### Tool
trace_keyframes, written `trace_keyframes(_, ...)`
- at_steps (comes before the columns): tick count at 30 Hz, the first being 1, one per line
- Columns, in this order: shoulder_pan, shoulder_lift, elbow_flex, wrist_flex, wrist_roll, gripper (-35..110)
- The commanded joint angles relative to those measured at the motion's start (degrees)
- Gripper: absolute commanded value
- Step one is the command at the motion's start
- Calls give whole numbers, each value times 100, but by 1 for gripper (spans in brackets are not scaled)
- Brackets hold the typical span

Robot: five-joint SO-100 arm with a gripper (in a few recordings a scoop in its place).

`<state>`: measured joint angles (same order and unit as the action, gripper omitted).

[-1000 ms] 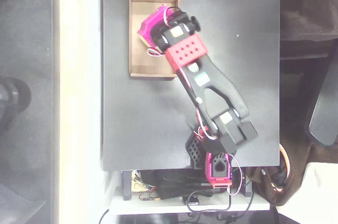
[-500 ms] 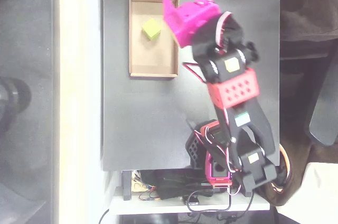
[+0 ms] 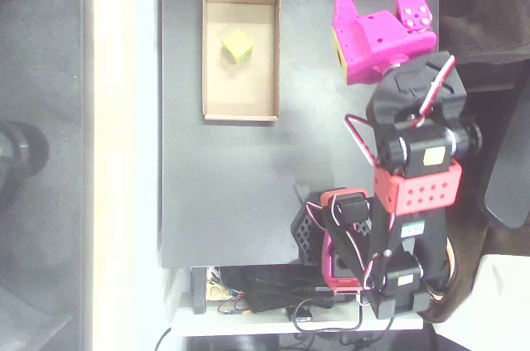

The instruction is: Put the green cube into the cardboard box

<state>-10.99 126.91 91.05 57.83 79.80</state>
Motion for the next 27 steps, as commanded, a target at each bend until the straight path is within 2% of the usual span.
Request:
trace_keyframes(1, 185, 334, -9, 44, 62, 20)
trace_keyframes(14, 712, 835, 167, 62, 70, 4)
trace_keyframes(27, 888, 2637, 2865, 44, 88, 2)
